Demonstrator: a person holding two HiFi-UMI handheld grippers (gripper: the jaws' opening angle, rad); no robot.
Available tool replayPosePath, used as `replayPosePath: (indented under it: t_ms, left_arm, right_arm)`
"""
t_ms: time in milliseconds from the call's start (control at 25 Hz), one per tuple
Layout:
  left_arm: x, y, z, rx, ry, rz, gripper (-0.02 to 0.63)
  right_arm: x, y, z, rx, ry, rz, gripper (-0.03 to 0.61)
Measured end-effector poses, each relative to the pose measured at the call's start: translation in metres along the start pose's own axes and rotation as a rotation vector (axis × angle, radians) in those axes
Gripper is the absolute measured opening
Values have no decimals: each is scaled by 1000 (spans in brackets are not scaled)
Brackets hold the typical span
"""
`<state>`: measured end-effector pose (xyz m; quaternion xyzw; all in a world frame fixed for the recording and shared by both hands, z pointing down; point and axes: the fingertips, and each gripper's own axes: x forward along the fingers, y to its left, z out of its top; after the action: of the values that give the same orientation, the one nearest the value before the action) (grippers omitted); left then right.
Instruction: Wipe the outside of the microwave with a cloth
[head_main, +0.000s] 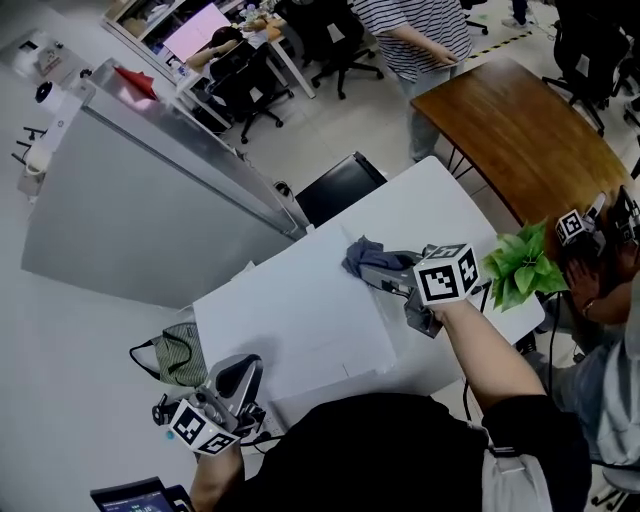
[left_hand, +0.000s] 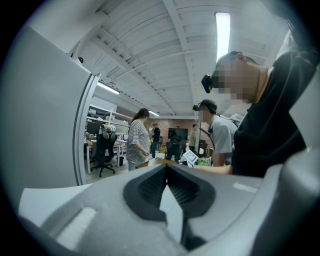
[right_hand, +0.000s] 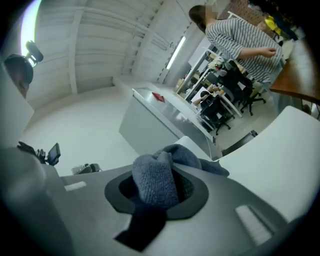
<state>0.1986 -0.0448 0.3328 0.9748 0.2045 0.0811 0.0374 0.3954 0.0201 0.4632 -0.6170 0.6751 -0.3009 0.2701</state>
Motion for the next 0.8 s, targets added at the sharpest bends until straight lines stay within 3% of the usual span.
replayPosePath:
  t_ms: [160,440,600,800]
  left_arm:
    - [-3,-1,0,1,-1,1,5]
    - [-13,4,-2,-4,6,9,5]
    - [-14,3,-1,-1,-1,6,5]
    - [-14,2,2,-1,-8,1,5]
  right_arm:
    - [2,-50,-19,68,12,-89,83]
    - [18,-160,-112,198,215,-306,81]
    - [18,-202,-153,141,421,-472,80]
    - [20,-211,-160,97,519,-500,80]
